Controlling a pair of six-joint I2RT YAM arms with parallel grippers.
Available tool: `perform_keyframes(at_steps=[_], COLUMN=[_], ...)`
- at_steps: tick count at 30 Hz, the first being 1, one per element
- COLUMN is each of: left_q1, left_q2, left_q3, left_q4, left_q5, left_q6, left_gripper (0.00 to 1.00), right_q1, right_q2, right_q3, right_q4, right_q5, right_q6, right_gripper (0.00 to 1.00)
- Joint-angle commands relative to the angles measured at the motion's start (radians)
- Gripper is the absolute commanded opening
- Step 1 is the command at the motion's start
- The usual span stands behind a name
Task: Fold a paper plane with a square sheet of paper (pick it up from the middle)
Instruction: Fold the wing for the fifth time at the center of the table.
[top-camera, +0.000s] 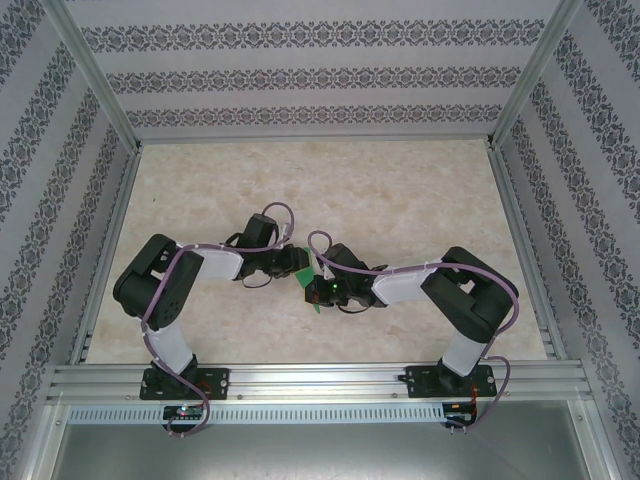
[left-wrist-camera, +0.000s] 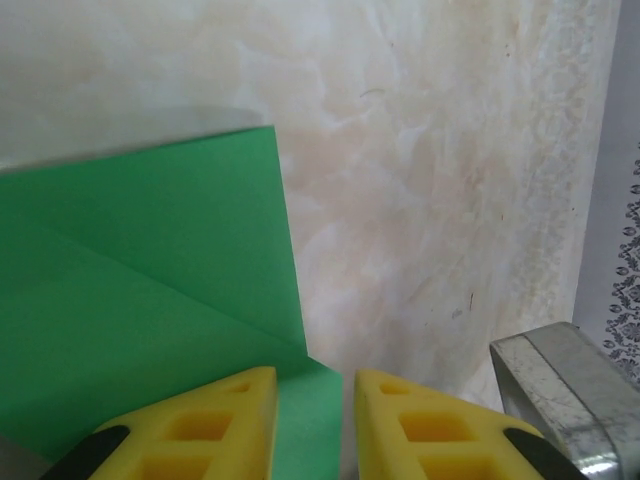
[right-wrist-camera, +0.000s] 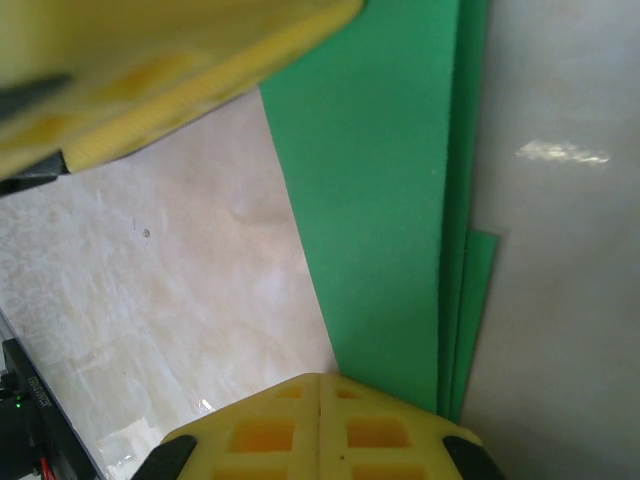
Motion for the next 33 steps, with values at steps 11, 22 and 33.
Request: perform_keyframes(at_steps=[11,22,33], left_q1=[-0.009,-0.009,-0.009], left_q2=[0.074,0.052,0.067], left_q3=[-0.016,-0.003,0.006], left_q4=[-0.045,-0.106,-0.126], left_q5=[-0.116,-0.160,-0.192], left_q6=[0.004,0.028,0.007], left_gripper=[0.24,0.24,0.23], right_q1=[-0.011,-0.023,0.019], right_q2=[-0.060,0.029,-0.058], right_q3=[-0.033,-0.122,-0.245], right_q4=[-0.019,0.127,0.122], right_q5=[-0.029,-0.073,-0.062], right_q6=[0.019,0.081,0.084], right_gripper=[0.00,0.00,0.00])
